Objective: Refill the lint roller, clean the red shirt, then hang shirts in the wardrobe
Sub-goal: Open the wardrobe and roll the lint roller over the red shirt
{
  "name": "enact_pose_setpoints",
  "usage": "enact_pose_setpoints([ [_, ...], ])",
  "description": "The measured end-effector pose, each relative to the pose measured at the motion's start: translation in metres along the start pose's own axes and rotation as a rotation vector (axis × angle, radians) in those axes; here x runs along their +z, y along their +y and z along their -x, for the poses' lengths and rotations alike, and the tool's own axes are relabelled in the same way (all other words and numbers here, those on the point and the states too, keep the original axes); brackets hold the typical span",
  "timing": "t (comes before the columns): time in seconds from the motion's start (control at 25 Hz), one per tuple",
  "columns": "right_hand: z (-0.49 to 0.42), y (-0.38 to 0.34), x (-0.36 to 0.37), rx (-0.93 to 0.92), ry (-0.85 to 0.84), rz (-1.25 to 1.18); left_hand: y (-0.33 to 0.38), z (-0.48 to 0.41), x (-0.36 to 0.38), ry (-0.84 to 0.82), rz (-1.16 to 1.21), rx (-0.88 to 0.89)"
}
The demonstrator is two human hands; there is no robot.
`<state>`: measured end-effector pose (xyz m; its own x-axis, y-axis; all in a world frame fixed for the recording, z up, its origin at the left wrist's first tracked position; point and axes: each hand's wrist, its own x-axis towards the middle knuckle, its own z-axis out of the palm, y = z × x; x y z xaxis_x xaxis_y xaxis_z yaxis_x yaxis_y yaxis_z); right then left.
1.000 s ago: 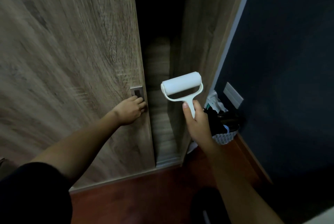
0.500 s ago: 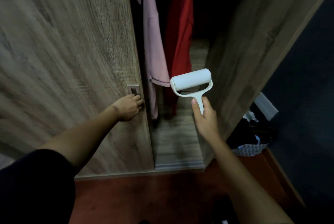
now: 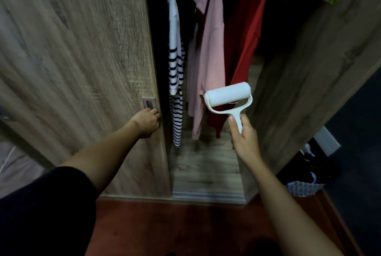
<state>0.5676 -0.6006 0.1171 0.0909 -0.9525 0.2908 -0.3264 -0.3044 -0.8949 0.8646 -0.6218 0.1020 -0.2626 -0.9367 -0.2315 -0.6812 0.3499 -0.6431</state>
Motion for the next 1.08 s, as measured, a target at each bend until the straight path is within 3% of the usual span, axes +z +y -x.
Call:
enact_pose_setpoints([
  [0.68,-0.011,-0.015,0.002,-0.032,0.011,-0.055,-0.015,0.015,-0.017,-0.214,0.179,-0.094],
  [0.76,-0.012,-0.014,0.0,-0.013,0.054,-0.079,-0.005,0.01,-0.044,-0.014,0.244,-0.068],
  [0.88,-0.015,-0.01,-0.005,0.052,0.185,-0.111,0.007,-0.005,-0.088,0.611,0.51,-0.172],
  [0.96,-0.014,-0.007,-0.013,0.089,0.248,-0.107,0.011,-0.016,-0.113,0.924,0.707,-0.252],
  [1.08,-0.014,-0.003,-0.032,0.099,0.295,-0.118,0.014,-0.037,-0.157,0.987,1.0,-0.285],
])
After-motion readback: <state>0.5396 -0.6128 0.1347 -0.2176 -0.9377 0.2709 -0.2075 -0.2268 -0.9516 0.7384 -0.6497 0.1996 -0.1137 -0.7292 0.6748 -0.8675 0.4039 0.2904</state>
